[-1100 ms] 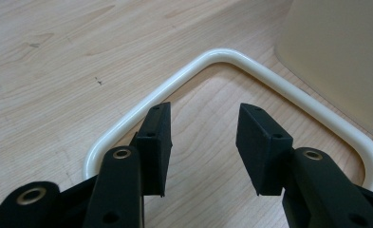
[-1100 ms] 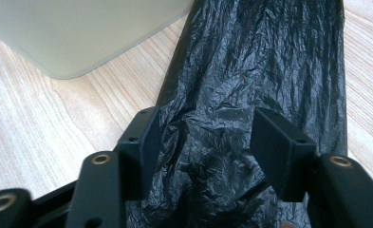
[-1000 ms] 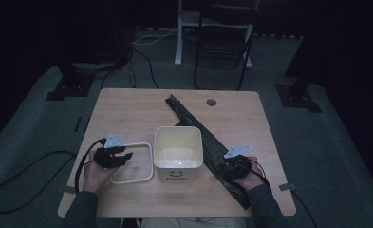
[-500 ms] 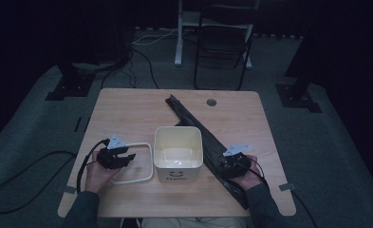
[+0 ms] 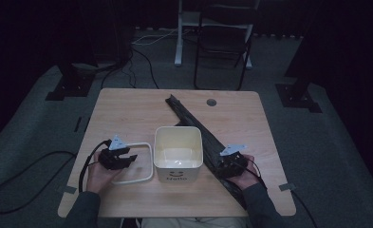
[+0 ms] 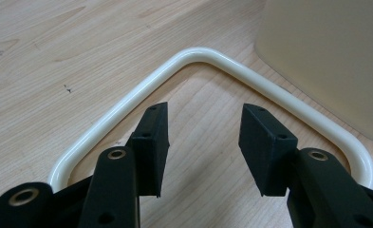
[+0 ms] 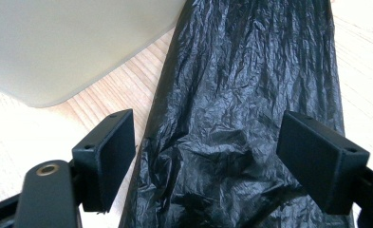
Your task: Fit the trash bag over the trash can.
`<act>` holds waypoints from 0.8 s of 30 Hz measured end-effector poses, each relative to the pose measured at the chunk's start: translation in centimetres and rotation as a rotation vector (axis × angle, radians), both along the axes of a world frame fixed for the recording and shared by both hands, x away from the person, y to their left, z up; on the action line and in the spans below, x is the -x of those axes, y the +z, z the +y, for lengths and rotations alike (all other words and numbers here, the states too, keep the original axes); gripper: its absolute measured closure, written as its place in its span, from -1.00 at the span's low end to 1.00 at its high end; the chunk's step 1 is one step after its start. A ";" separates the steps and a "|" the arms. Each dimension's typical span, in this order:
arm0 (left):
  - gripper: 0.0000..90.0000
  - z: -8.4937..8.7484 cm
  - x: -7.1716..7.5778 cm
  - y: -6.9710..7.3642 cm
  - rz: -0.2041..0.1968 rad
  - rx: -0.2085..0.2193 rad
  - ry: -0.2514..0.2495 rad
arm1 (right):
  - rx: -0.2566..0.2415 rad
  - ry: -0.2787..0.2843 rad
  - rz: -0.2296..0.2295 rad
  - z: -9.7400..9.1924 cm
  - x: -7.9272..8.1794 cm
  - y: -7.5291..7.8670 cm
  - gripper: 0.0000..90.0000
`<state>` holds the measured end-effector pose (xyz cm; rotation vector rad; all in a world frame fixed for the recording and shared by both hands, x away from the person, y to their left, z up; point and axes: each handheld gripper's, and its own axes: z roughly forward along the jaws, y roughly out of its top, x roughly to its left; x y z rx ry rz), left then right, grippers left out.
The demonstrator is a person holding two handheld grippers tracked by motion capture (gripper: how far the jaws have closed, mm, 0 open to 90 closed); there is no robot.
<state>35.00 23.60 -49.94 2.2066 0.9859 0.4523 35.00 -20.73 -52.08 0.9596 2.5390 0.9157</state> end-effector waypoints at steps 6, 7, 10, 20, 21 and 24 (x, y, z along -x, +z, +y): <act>0.18 0.0 0.0 -0.1 0.003 -0.002 0.003 | 0.013 0.004 -0.008 0.9 -0.2 -0.3 -0.56; 0.18 0.1 0.0 -0.2 0.004 -0.004 0.003 | 0.014 0.002 -0.009 1.1 -0.2 -0.3 -0.57; 0.18 0.1 0.1 -0.2 0.005 -0.001 0.008 | 0.020 0.002 -0.005 1.5 -0.3 -0.5 -0.56; 0.18 0.3 0.2 -0.4 0.009 -0.005 0.012 | 0.044 -0.014 -0.013 2.6 -0.7 -0.8 -0.56; 0.18 0.3 0.2 -0.4 0.011 -0.006 0.013 | 0.058 -0.020 -0.016 2.8 -0.9 -0.9 -0.56; 0.18 0.4 0.2 -0.4 0.012 -0.007 0.015 | 0.069 -0.031 -0.024 2.8 -1.1 -1.0 -0.57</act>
